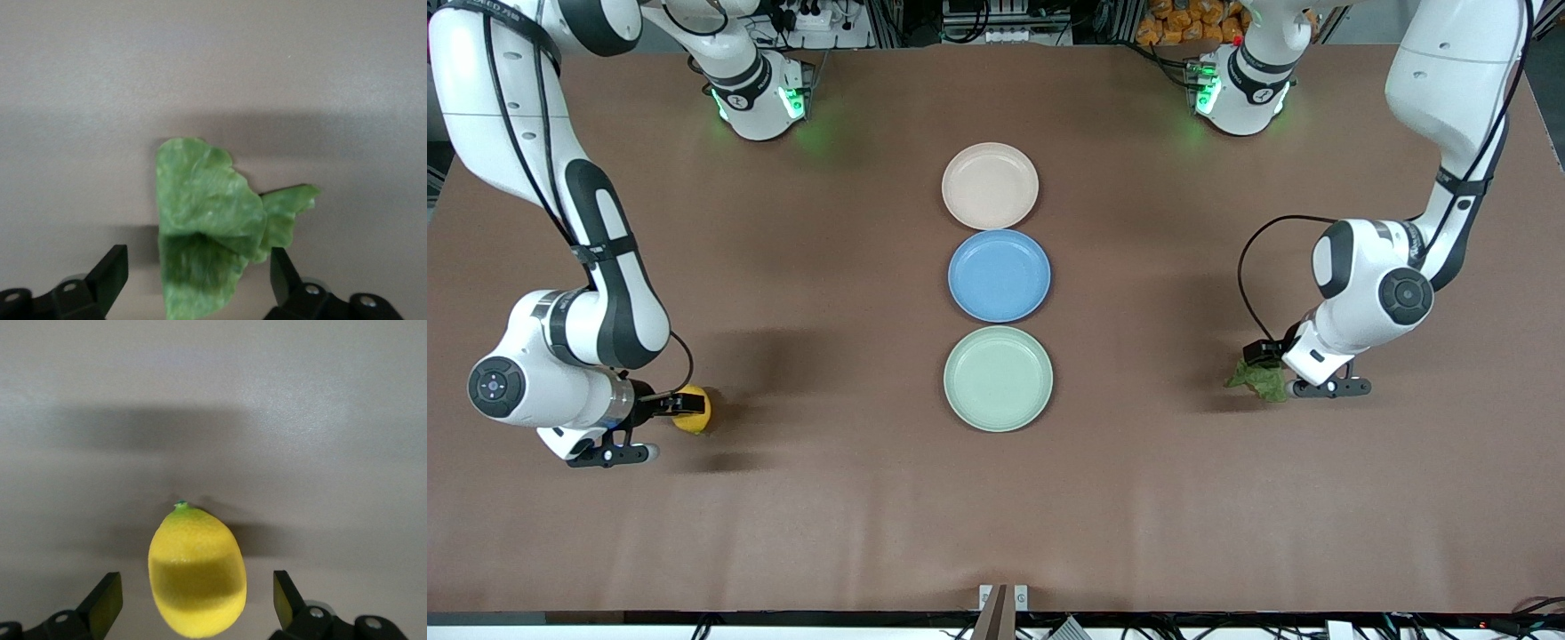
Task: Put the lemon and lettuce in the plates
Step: 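Grasp the lemon with the right gripper while the left gripper grasps lettuce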
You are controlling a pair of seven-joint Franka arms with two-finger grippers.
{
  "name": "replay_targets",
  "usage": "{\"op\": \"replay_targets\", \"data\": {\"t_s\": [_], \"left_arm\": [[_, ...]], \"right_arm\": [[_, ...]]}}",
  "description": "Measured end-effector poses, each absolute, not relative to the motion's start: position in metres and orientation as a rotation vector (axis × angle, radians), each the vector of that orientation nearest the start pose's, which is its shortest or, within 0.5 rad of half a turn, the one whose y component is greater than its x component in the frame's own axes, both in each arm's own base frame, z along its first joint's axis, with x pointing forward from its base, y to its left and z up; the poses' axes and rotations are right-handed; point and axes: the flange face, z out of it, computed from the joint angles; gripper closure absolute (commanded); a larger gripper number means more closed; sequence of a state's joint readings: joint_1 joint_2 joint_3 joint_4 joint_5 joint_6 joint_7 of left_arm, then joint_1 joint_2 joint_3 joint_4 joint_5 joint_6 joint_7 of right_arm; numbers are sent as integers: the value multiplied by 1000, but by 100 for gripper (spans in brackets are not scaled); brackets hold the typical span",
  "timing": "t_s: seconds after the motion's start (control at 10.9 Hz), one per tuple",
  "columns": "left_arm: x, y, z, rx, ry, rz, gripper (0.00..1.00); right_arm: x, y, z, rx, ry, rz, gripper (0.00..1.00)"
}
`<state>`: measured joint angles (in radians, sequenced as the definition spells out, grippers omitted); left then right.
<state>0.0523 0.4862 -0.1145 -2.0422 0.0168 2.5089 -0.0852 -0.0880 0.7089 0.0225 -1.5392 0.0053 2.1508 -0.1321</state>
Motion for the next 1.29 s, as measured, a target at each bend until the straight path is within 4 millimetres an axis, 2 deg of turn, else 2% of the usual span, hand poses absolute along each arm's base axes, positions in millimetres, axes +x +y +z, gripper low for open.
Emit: {"op": "replay_targets", "data": {"t_s": [0.09,0.18,0.28,0.37,0.46,0.55,0.64,0.83,1.2,1.29], "left_arm": [[597,-37,197,-3185,-35,33,22],[597,-37,193,-3186,-36,38,39],[597,-37,189,-3186,-37,44,64],[597,-37,184,-3188,-38,42,97],[597,-37,180,-3189,-39,39,100],[598,-37,180,-3189,-40,36,100],[599,-37,182,-3189,-40,29,100],[604,-38,187,-3191,-37,6,100],[619,-77,217,-3225,49,-96,100],[626,-81,226,-3229,58,-126,100]], "right_arm": [[695,-49,222,-3108,-88,147,0],[694,-49,215,-3108,-87,151,0],[694,-49,209,-3108,-87,149,0],[693,-49,203,-3108,-86,146,3],[691,-49,198,-3109,-85,140,48],[689,-49,194,-3109,-83,135,84],[687,-50,190,-3110,-78,128,100],[684,-53,185,-3111,-69,106,100],[684,-54,186,-3109,-63,100,100],[683,-50,186,-3105,-69,113,100]]}}
